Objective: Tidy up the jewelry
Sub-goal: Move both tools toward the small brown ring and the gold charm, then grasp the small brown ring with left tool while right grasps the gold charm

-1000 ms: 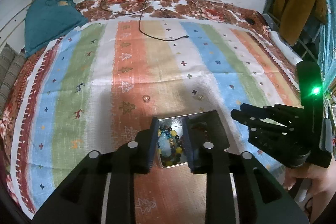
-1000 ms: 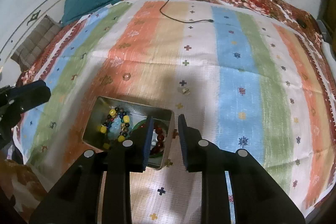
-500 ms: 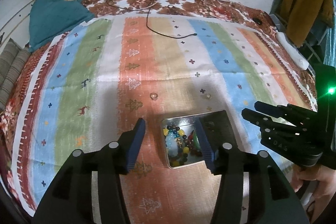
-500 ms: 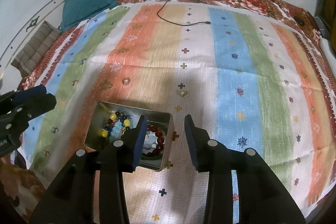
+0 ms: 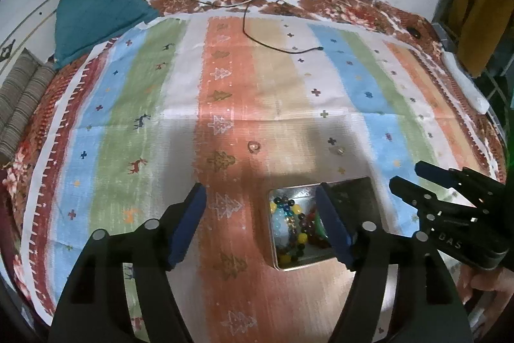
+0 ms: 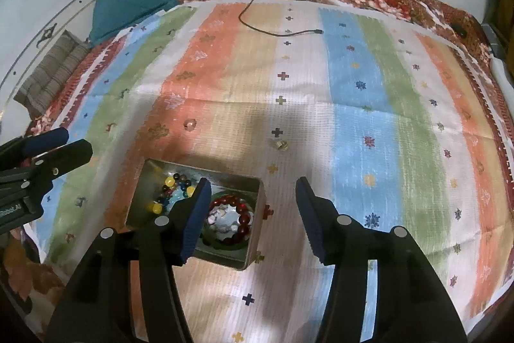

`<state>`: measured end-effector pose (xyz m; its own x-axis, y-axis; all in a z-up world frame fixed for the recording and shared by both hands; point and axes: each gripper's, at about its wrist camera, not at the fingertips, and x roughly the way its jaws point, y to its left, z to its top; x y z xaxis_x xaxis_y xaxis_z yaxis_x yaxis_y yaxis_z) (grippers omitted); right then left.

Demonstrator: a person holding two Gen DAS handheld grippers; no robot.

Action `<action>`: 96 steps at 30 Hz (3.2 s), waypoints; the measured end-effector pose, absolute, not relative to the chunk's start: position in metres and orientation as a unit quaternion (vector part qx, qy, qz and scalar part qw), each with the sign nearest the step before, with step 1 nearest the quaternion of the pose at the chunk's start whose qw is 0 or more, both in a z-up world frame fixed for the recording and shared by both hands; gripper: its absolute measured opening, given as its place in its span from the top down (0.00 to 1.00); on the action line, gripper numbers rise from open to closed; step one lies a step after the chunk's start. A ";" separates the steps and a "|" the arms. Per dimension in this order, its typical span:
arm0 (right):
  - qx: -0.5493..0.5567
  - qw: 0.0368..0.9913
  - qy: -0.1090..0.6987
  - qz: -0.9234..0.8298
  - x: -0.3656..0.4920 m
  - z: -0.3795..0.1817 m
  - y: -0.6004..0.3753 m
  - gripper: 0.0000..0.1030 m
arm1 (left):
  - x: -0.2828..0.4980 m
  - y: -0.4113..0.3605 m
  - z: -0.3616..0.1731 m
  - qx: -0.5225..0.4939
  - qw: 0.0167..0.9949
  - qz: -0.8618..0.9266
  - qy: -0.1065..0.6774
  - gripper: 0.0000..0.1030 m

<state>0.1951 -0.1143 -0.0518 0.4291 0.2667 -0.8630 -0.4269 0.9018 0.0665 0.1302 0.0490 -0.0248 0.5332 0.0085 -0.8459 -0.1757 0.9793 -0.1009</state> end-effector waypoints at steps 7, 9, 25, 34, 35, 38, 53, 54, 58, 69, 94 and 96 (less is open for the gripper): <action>-0.086 0.839 0.499 0.200 0.205 -0.056 -0.109 0.39 | 0.148 0.046 -0.029 -0.063 0.869 0.060 0.487 0.25; -0.089 0.837 0.502 0.198 0.208 -0.058 -0.107 0.38 | 0.149 0.047 -0.029 -0.065 0.869 0.060 0.487 0.25; -0.104 0.827 0.522 0.181 0.232 -0.078 -0.101 0.30 | 0.183 0.057 -0.059 -0.063 0.846 0.078 0.523 0.21; -0.104 0.820 0.534 0.179 0.249 -0.088 -0.095 0.29 | 0.199 0.067 -0.071 -0.080 0.835 0.079 0.538 0.21; -0.104 0.819 0.536 0.179 0.250 -0.090 -0.094 0.29 | 0.202 0.067 -0.072 -0.080 0.834 0.079 0.540 0.21; -0.105 0.816 0.539 0.180 0.254 -0.093 -0.093 0.29 | 0.208 0.068 -0.078 -0.081 0.829 0.075 0.549 0.21; -0.102 0.802 0.562 0.174 0.278 -0.113 -0.087 0.29 | 0.237 0.076 -0.107 -0.095 0.810 0.062 0.575 0.24; -0.102 0.801 0.565 0.171 0.281 -0.115 -0.087 0.29 | 0.239 0.076 -0.109 -0.095 0.809 0.060 0.577 0.24; -0.105 0.792 0.578 0.164 0.290 -0.126 -0.087 0.29 | 0.247 0.073 -0.116 -0.087 0.806 0.053 0.583 0.26; -0.116 0.779 0.598 0.153 0.312 -0.151 -0.084 0.37 | 0.265 0.072 -0.137 -0.076 0.792 0.044 0.605 0.35; -0.150 0.761 0.609 0.164 0.324 -0.170 -0.063 0.82 | 0.287 0.054 -0.164 -0.036 0.773 0.032 0.633 0.65; -0.150 0.761 0.609 0.164 0.324 -0.170 -0.063 0.82 | 0.287 0.052 -0.164 -0.033 0.773 0.033 0.633 0.73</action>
